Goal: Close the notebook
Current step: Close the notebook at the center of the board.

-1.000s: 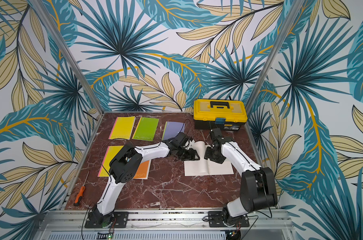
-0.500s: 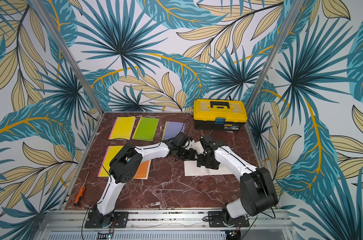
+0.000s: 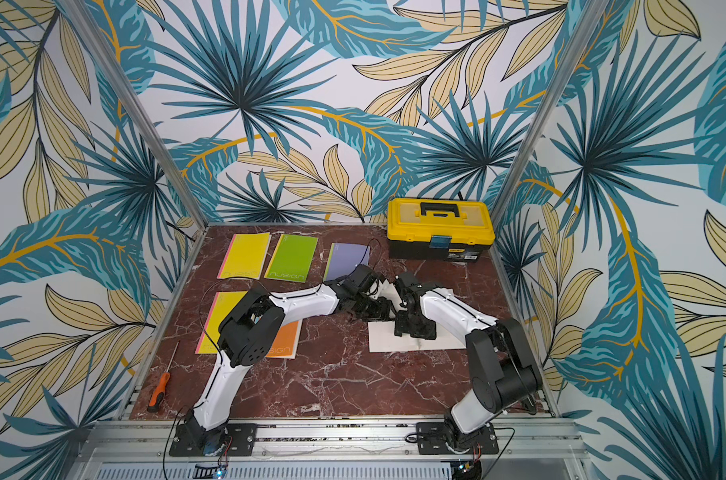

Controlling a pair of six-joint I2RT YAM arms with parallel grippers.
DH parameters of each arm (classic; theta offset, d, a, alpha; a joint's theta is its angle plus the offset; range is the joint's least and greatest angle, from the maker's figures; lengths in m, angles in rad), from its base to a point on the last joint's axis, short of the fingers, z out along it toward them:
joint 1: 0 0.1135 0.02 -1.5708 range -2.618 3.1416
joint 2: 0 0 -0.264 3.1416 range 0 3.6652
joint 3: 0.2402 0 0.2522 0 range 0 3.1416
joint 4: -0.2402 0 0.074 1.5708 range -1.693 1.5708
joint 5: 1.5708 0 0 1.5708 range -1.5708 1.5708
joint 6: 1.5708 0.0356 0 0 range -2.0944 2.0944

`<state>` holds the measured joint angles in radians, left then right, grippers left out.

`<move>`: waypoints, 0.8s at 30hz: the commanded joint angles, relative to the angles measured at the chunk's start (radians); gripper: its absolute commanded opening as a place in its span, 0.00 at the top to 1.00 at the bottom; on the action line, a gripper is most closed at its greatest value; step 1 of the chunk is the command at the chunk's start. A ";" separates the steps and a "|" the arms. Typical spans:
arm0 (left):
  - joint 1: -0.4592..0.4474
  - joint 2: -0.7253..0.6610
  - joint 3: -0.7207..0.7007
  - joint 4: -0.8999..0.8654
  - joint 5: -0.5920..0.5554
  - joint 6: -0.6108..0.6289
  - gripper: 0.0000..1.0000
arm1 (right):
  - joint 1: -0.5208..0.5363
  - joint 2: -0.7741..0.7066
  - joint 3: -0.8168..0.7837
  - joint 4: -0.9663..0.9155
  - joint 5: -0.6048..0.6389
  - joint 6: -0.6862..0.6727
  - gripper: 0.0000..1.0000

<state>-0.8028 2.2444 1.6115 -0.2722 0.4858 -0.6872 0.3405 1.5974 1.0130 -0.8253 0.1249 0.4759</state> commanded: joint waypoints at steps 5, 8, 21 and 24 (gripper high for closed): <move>0.008 0.024 -0.052 -0.064 -0.045 0.011 0.37 | -0.006 0.022 0.044 -0.049 0.093 0.035 0.28; 0.010 0.024 -0.057 -0.062 -0.042 0.009 0.37 | -0.015 0.030 0.053 -0.058 0.106 0.026 0.27; 0.016 0.021 -0.065 -0.048 -0.031 0.007 0.38 | -0.058 0.019 0.021 0.060 -0.097 -0.067 0.29; 0.016 0.024 -0.063 -0.047 -0.027 0.007 0.38 | -0.057 0.016 0.024 0.066 -0.134 -0.084 0.28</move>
<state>-0.7914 2.2402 1.5902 -0.2447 0.4984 -0.6857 0.2840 1.6360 1.0538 -0.7818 0.0566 0.4271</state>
